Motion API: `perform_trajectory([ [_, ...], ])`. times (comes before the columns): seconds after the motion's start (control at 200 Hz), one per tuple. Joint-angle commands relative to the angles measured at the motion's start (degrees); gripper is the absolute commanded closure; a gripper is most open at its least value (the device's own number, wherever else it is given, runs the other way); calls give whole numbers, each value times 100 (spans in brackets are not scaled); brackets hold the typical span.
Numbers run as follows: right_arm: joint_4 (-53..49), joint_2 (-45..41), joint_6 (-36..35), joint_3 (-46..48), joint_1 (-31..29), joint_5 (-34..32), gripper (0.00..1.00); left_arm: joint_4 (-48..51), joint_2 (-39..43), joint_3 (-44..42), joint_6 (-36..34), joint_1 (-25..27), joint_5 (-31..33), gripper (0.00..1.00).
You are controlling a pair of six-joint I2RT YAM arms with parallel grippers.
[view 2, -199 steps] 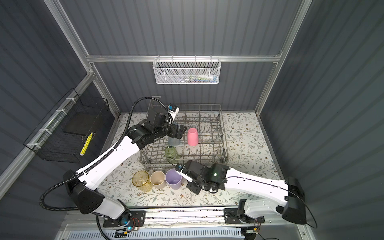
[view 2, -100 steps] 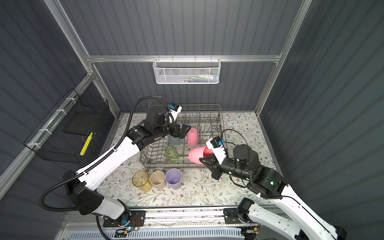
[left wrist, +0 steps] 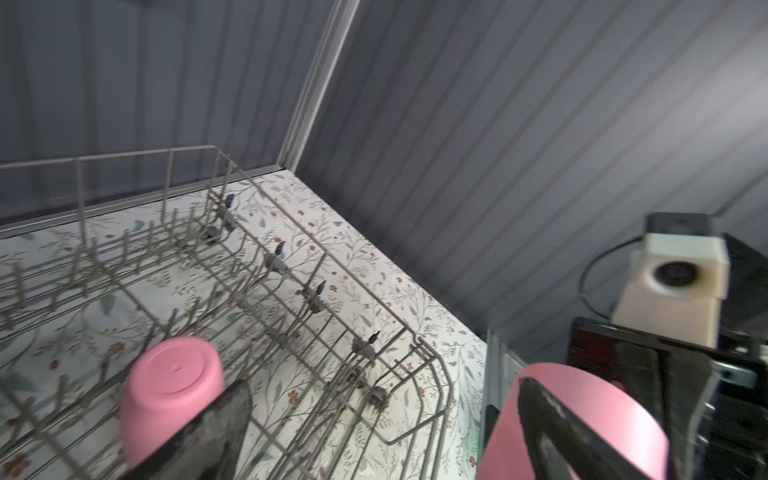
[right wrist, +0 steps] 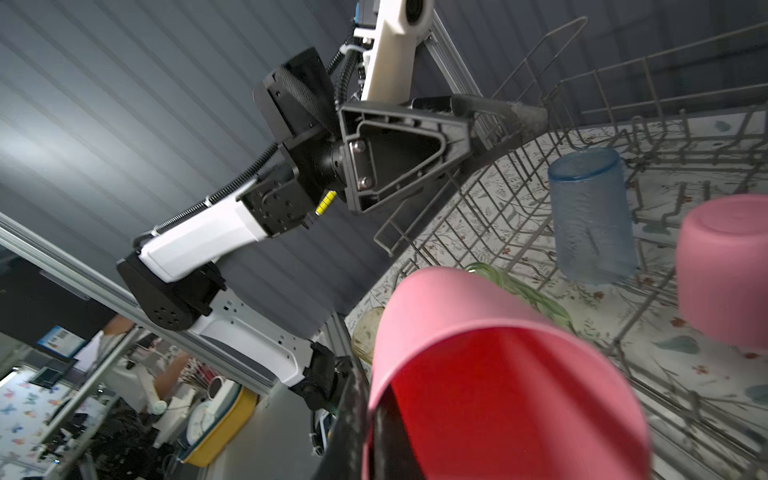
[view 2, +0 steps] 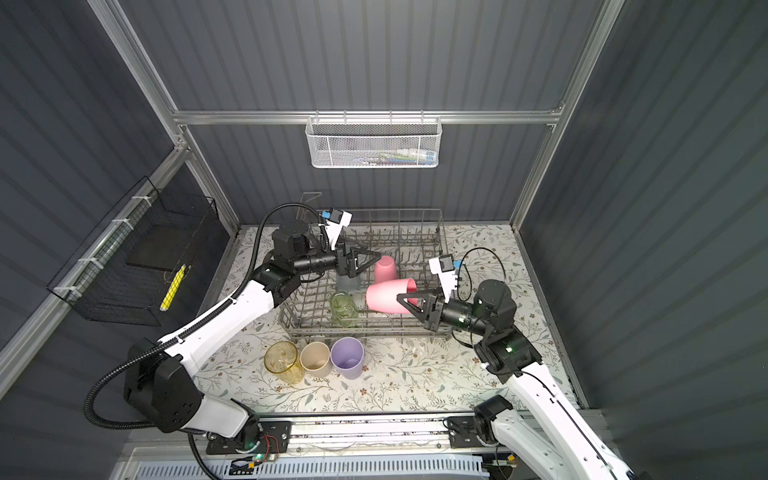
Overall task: Load the cups into the dish rack
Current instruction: 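Lift the second pink cup over the rack toward the left gripper with the right gripper, then close the left gripper around the pink cup's body beside the right gripper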
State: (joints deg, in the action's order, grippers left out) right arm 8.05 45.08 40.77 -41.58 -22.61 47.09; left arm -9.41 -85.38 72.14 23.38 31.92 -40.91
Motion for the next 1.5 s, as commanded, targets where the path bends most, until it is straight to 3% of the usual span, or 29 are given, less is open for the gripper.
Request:
perform_trajectory([
  [0.0,1913,187,1181,158,247,668,100,-1024,183,-134,471,15,-818,0],
  [0.235,4820,1258,2910,527,616,891,100,-1670,53,-283,956,16,-1431,0],
  [0.455,6021,2050,3612,416,674,916,100,-1312,31,-299,808,23,-1495,0],
  [0.63,6111,2246,3697,287,679,932,100,-1144,-13,-277,712,57,-1467,0],
  [0.856,6213,2330,3797,222,679,903,100,-209,-160,50,90,250,-1249,2],
  [1.061,6266,2392,3856,226,679,973,100,-293,-218,84,142,288,-1259,6],
  [1.496,6384,2391,3951,362,679,1055,100,-529,-107,12,238,288,-1237,3],
])
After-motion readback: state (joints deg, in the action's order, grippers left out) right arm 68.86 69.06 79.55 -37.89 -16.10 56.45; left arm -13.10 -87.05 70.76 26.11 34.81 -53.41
